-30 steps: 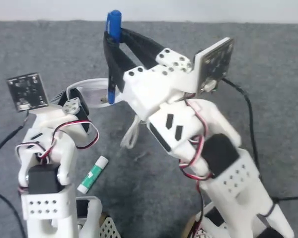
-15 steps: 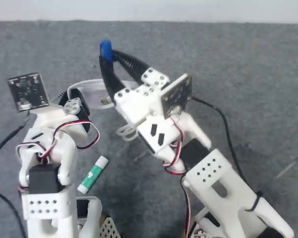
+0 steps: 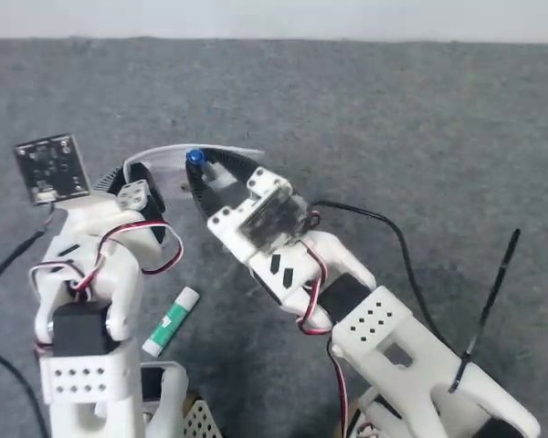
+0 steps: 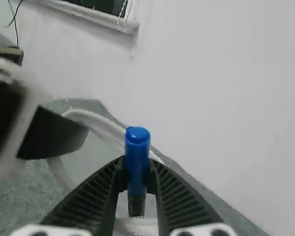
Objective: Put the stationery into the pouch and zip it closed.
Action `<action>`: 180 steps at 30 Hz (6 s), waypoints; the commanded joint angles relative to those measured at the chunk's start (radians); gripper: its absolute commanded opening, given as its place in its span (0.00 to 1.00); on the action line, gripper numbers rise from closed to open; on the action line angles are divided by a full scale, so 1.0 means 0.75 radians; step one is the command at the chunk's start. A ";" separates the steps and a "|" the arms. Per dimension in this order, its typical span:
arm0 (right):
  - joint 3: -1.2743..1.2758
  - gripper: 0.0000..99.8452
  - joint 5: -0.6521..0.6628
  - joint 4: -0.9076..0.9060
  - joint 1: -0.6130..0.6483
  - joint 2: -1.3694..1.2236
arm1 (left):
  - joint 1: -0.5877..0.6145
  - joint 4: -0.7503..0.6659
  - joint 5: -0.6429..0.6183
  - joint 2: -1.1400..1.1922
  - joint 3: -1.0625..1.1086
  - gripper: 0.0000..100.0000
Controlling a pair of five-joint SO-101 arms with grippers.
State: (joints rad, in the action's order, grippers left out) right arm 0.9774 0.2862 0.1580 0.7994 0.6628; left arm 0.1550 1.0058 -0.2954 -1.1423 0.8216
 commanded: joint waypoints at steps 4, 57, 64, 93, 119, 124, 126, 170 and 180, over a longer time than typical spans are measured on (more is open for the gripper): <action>0.008 0.01 0.090 0.017 0.003 0.046 | 0.008 -0.027 0.008 -0.010 -0.007 0.01; 0.043 0.17 -0.223 -0.823 0.312 0.414 | 0.352 -0.063 -0.041 -0.006 -0.044 0.01; 0.027 0.17 -0.415 -0.701 0.461 0.093 | 0.544 -0.084 -0.068 -0.008 -0.046 0.01; -0.354 0.17 -0.747 -0.541 0.482 -0.825 | 0.597 -0.086 -0.068 -0.002 -0.036 0.01; -0.665 0.17 -0.360 -1.288 0.285 -0.717 | 0.597 -0.092 -0.065 -0.004 -0.015 0.01; -0.663 0.17 -0.904 -1.161 0.332 -0.717 | 0.597 -0.092 -0.065 -0.004 -0.015 0.01; -0.663 0.17 -0.998 -1.108 0.351 -0.717 | 0.597 -0.092 -0.065 -0.004 -0.015 0.01; -0.681 0.17 0.123 -1.595 0.388 -0.703 | 0.620 -0.086 -0.061 -0.004 -0.013 0.01; -0.683 0.17 0.344 -1.597 0.508 -0.866 | 0.620 -0.104 -0.061 -0.004 0.007 0.01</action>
State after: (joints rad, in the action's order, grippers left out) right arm 0.4941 0.4918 -1.0296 1.1615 0.0077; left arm 0.6168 0.9812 -0.3245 -1.1423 0.8477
